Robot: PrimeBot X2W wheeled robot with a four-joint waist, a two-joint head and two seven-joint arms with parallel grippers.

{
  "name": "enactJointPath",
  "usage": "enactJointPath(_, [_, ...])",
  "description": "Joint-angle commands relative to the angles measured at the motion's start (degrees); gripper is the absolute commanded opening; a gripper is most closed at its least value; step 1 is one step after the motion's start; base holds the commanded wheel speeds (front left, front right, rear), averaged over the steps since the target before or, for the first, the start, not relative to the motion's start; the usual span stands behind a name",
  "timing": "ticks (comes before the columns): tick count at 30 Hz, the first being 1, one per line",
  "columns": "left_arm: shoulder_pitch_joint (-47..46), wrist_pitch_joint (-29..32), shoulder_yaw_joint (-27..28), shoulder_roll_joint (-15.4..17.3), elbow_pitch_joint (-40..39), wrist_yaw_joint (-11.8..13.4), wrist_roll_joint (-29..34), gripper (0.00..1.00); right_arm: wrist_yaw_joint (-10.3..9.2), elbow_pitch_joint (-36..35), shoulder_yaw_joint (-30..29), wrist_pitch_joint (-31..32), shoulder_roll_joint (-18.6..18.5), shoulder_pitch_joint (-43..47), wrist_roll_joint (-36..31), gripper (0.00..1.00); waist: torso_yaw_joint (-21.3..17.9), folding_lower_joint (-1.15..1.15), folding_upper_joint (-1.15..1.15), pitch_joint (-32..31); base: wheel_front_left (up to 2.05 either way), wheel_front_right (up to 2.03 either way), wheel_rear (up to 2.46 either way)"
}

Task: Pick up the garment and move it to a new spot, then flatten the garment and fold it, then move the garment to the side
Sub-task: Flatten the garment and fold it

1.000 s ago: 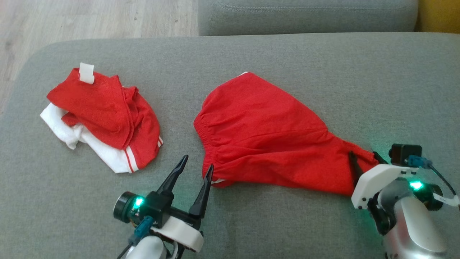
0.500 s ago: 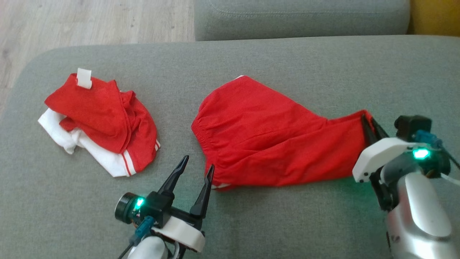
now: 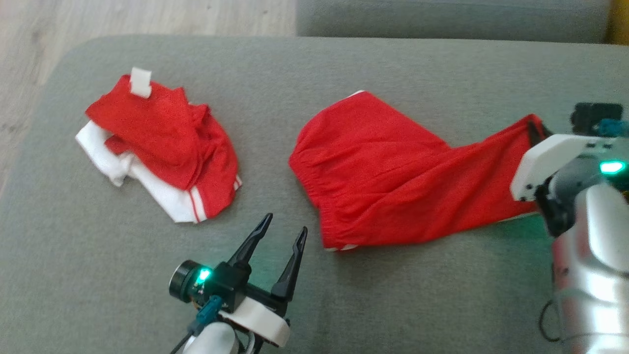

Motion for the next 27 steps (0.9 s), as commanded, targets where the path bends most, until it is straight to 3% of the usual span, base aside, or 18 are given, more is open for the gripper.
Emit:
enactJointPath(1, [-2.80,-0.70,1.53,-0.18,-1.46,-0.42,0.41,1.00,-0.04,-0.60,0.14,0.21,-1.11,-3.34,-1.59,0.00,1.87,0.00,0.00,1.50,0.00,0.00,0.00])
enactJointPath(13, [-4.74,-0.70,1.23,-1.02,-1.85,-1.14,0.80,1.00,-0.04,15.66,-9.08,-2.93,-5.05,-13.60,-9.33,0.00,6.01,0.00,0.00,5.00,0.00,0.00,0.00])
enactJointPath(14, [-4.85,-0.70,1.32,-1.07,-1.93,-1.10,0.82,1.00,-0.04,16.35,-9.47,-4.62,-5.27,-14.35,-9.86,0.36,5.94,0.00,0.00,5.20,0.00,0.00,0.00])
enactJointPath(15, [-4.96,-0.70,1.42,-1.13,-2.00,-1.05,0.83,1.00,-0.04,17.22,-9.71,-6.06,-5.50,-14.99,-10.32,1.00,5.85,0.00,0.00,5.31,0.00,0.00,0.00])
enactJointPath(21, [-4.99,-0.70,2.05,-1.35,-2.49,-0.83,0.82,1.00,-0.04,20.40,-7.98,-15.66,-5.24,-17.69,-8.57,1.00,4.11,0.00,0.00,4.38,0.00,0.00,0.00])
enactJointPath(27, [-3.86,-0.70,3.48,-1.45,-2.94,-0.45,0.84,1.00,-0.04,19.90,0.85,-27.43,-4.75,-15.36,-1.35,1.00,0.15,0.00,0.00,1.48,0.00,0.00,0.00])
